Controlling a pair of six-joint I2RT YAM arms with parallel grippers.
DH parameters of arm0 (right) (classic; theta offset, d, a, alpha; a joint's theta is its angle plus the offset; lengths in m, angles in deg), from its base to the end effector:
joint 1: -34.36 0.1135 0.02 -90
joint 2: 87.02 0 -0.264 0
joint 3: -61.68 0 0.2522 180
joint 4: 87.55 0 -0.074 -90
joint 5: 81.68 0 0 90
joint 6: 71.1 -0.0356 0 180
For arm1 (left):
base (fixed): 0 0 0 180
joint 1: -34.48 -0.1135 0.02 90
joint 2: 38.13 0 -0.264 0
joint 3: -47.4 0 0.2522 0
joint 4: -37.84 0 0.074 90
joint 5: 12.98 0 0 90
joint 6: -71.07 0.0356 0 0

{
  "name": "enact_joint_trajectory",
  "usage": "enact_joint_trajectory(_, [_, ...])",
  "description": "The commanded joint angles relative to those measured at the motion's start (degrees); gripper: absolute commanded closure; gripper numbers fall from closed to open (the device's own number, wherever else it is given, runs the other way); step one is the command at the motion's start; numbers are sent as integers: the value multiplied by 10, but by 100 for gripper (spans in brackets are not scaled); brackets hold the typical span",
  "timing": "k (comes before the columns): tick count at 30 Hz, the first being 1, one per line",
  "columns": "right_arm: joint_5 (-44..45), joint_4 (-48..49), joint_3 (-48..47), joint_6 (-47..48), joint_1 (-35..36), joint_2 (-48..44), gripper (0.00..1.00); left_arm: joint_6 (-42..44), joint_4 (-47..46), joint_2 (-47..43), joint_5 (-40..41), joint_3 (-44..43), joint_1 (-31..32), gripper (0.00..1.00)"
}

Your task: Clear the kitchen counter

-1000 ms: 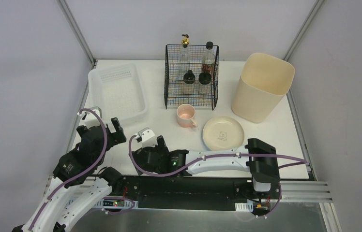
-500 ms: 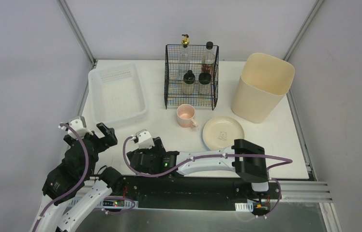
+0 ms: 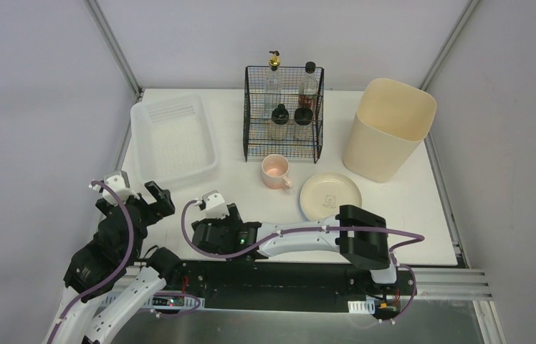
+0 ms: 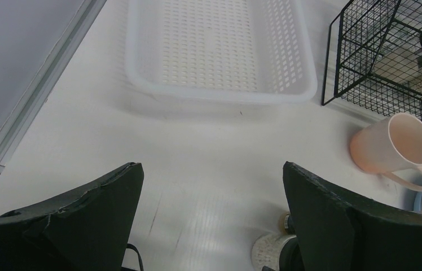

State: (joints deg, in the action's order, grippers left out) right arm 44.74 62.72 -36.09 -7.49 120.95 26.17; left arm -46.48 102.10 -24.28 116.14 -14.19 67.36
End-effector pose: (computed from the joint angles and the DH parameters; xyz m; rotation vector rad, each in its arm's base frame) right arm 0.0472 0.4374 0.2163 -0.8373 2.0345 0.3542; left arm 0.0380 0.0022 0.3345 -0.3789 1.7543 -0.1191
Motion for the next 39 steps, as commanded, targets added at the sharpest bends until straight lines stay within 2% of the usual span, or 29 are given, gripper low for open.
enact_joint_trajectory(1, [0,-6,-23,-4,-2,-1,26,-2,4,11,-1,-11,-5,0])
enact_joint_trajectory(6, [-11,-14,-22,-2,-1,-10,56,-2,4,12,-1,-11,-5,0])
enact_joint_trajectory(10, [-23,-23,-17,4,3,-27,67,-2,4,12,0,-10,-5,0])
enact_joint_trajectory(20, [-108,-43,38,7,9,-130,75,-2,4,14,1,-12,-5,0])
enact_joint_trajectory(24, [-81,-66,63,10,11,-184,75,-2,4,12,1,-10,-5,0])
enact_joint_trajectory(29, [3,-109,82,36,4,-253,74,-2,4,13,-1,-11,-5,0])
enact_joint_trajectory(32, [16,-120,95,42,-25,-287,79,-2,4,15,-2,-11,-5,0])
enact_joint_trajectory(39, [19,-119,97,89,-119,-337,82,-2,4,16,-2,-11,-5,0])
